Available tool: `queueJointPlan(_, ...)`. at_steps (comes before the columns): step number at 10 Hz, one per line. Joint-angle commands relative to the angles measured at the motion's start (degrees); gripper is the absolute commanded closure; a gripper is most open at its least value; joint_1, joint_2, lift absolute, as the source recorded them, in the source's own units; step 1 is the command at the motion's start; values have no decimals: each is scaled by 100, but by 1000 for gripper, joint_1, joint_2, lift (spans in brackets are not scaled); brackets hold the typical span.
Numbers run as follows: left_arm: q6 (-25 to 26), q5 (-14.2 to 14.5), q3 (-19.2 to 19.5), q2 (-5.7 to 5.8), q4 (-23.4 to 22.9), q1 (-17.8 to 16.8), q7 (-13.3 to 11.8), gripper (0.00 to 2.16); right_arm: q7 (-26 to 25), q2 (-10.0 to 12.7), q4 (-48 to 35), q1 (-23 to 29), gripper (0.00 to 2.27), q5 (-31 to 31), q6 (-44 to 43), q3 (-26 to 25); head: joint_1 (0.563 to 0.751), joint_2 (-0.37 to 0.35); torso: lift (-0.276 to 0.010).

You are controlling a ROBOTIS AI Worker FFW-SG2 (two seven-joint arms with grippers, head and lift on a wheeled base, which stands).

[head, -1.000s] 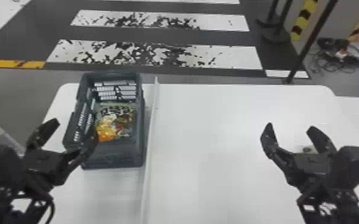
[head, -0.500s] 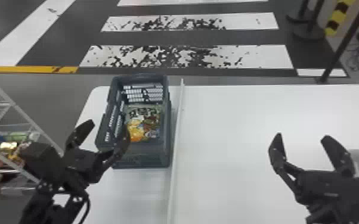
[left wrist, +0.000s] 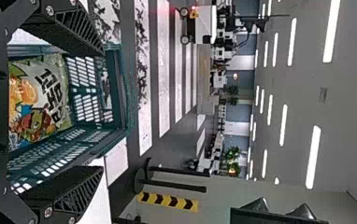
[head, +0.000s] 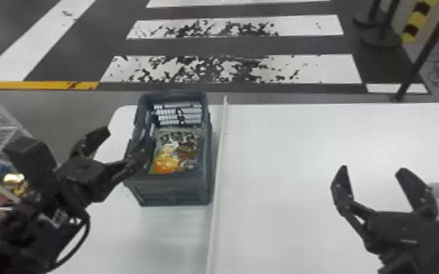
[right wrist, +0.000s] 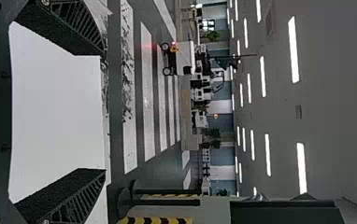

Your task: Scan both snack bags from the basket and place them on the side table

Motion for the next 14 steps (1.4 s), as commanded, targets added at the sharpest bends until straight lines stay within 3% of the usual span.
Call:
queueJointPlan(1,609,16,205,267,-44,-342,-102,137,-1,-5,-9,39,22,-24,-14,-7,695,135,-75)
queueJointPlan(3,1277,-168,213,768,53,-940,-278,137,-1,4,-9,91,26,-24,-14,2,695,158,-75)
queueJointPlan(4,1295,-282,108,1049,299,-1239,-322,137,8,13,-26,118,26,-24,-14,2,695,162,-75)
queueJointPlan(6,1295,-845,-446,1656,808,-1828,-506,137,-1,30,-62,197,26,-7,-14,-7,695,177,-75)
queueJointPlan(8,1277,-1293,-1096,2122,1538,-2408,-911,137,-1,30,-62,206,26,-7,3,-24,695,170,-75)
queueJointPlan(9,1277,-1574,-1404,2174,1802,-2777,-1324,137,-1,39,-53,215,26,-7,21,-24,695,166,-75)
queueJointPlan(11,1277,-2058,-2221,2209,2355,-3550,-1851,137,-1,57,-44,223,26,-7,38,-24,695,136,-75)
queueJointPlan(13,1277,-2445,-2828,2113,2979,-4218,-2361,137,-1,57,-44,276,26,-7,38,-59,695,105,-75)
queueJointPlan(14,1260,-2620,-3038,2007,3331,-4491,-2660,137,-1,57,-44,285,26,-15,38,-103,695,87,-75)
